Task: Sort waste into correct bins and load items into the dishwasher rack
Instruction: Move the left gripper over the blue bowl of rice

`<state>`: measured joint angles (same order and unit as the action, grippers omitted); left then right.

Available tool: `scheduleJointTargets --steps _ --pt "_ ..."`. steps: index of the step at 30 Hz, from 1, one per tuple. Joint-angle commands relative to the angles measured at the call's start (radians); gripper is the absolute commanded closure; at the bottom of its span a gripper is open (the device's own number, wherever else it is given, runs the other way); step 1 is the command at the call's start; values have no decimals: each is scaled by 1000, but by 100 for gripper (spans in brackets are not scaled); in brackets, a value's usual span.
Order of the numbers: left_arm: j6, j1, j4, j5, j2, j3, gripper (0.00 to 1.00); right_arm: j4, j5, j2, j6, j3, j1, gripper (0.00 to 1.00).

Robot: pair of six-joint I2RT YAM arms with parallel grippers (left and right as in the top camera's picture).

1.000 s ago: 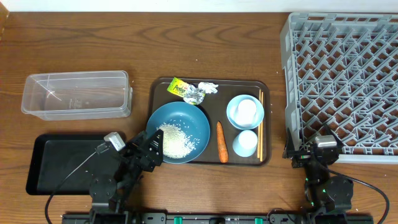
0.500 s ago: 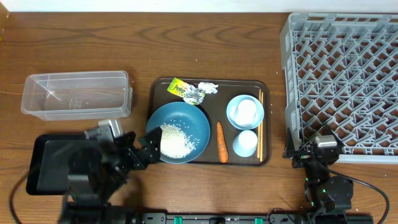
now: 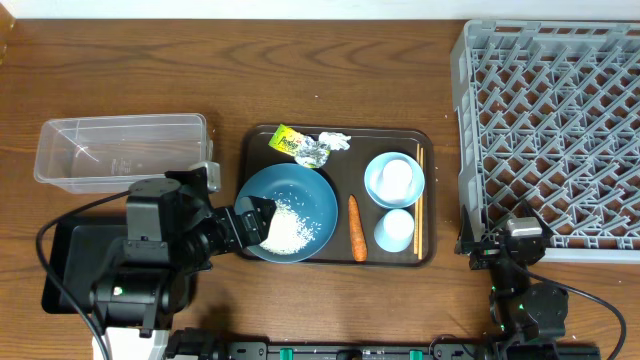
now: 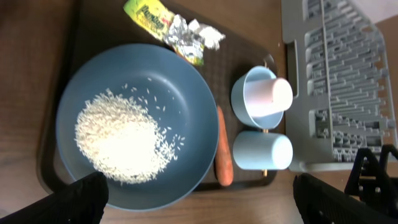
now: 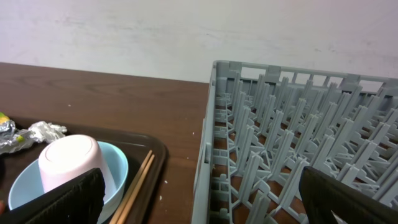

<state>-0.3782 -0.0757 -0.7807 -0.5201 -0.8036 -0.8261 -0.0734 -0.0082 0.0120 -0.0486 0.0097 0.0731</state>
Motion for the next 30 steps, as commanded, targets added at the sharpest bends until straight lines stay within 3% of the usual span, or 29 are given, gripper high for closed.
scheduleJointTargets --steps 1,7,10,22,30 --pt "-23 -51 -13 40 -21 -23 2 -1 3 -6 -13 -4 -9 1" --pt "-73 -264 -169 336 -169 -100 2 -1 3 -6 -13 -4 -9 1" --pt "-119 -346 -176 429 -251 -126 2 -1 3 -6 -13 -4 -9 1" --pt "-106 -463 0 401 -504 -126 2 -1 3 -6 -13 -4 -9 1" --pt "-106 -564 26 510 -557 -126 2 -1 3 -6 -13 -4 -9 1"
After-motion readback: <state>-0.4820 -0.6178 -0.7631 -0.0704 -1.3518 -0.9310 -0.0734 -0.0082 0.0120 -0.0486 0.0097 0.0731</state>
